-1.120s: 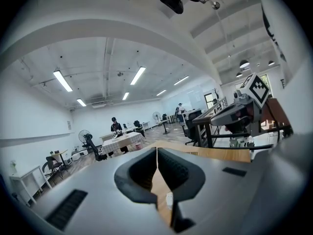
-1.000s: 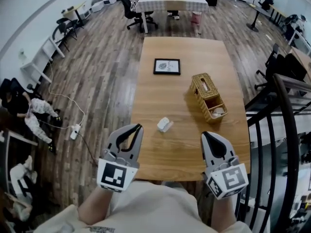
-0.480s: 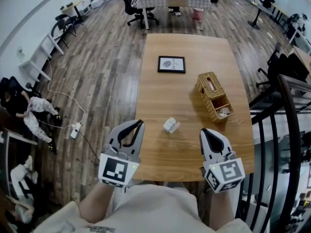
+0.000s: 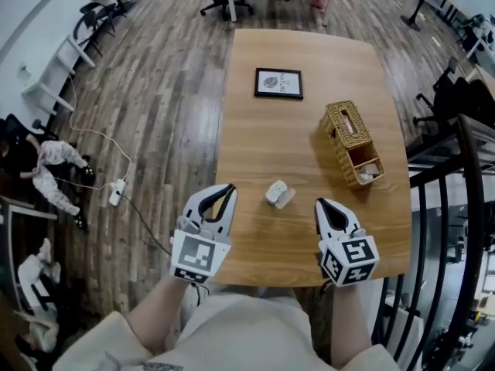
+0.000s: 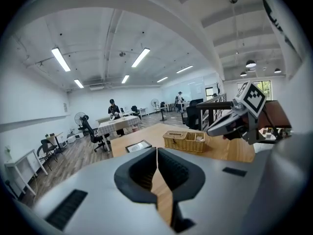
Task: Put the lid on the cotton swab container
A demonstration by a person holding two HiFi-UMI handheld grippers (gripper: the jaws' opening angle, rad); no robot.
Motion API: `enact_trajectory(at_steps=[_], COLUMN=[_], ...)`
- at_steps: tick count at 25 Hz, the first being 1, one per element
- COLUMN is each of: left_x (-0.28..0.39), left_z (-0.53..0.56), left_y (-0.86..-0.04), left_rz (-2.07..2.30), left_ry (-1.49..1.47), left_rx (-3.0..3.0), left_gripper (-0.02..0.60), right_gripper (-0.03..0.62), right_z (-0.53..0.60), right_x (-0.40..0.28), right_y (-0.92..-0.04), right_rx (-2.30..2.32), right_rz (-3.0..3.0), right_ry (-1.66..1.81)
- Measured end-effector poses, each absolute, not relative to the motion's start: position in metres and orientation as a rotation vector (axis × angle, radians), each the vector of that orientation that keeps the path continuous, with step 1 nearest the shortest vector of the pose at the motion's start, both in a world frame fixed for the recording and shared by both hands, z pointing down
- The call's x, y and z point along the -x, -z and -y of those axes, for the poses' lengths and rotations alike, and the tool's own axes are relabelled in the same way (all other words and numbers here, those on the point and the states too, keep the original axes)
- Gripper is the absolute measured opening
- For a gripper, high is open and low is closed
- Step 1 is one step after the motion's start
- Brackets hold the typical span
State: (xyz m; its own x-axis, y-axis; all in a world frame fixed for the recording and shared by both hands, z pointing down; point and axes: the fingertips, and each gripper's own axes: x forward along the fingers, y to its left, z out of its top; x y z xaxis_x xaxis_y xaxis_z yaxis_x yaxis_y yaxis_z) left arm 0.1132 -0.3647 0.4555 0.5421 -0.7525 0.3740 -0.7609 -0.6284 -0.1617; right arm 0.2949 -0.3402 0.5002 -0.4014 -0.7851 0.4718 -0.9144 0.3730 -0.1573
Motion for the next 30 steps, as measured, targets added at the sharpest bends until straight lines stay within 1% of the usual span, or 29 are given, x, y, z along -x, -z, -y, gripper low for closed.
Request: enact_trajectory(at_steps=[11,15,20,30], left_x=[-0.111,-0.113,-0.107,-0.090], left_z=[0.386,0.386,0.386,0.385], left_y=[-0.576,-0.605,-0.618,-0.609], left_rz=[1.175,1.136,1.138,1.183], left_ry=[-0.850,-0.919,-0.953,-0.933], left_rx=[-2.577,-2.549,-2.523,-2.510], left_gripper=[0.028,0.028,0.028,0.028], right_gripper=[0.026,0.026,0.026,0.026], right_z=[0.358,0.362,0.373,0.408], right_x=[-0.284,-0.282,-0.267,-0.231], right_y=[-0.621,-0.658,-0.683,-0.669], right_rx=[-1.412,-1.369,-1.297,-1.187], right_rz=[2.188,2.143,2.165,2.238], right_ry=[-0.848,-0.911,-0.955,-0.835])
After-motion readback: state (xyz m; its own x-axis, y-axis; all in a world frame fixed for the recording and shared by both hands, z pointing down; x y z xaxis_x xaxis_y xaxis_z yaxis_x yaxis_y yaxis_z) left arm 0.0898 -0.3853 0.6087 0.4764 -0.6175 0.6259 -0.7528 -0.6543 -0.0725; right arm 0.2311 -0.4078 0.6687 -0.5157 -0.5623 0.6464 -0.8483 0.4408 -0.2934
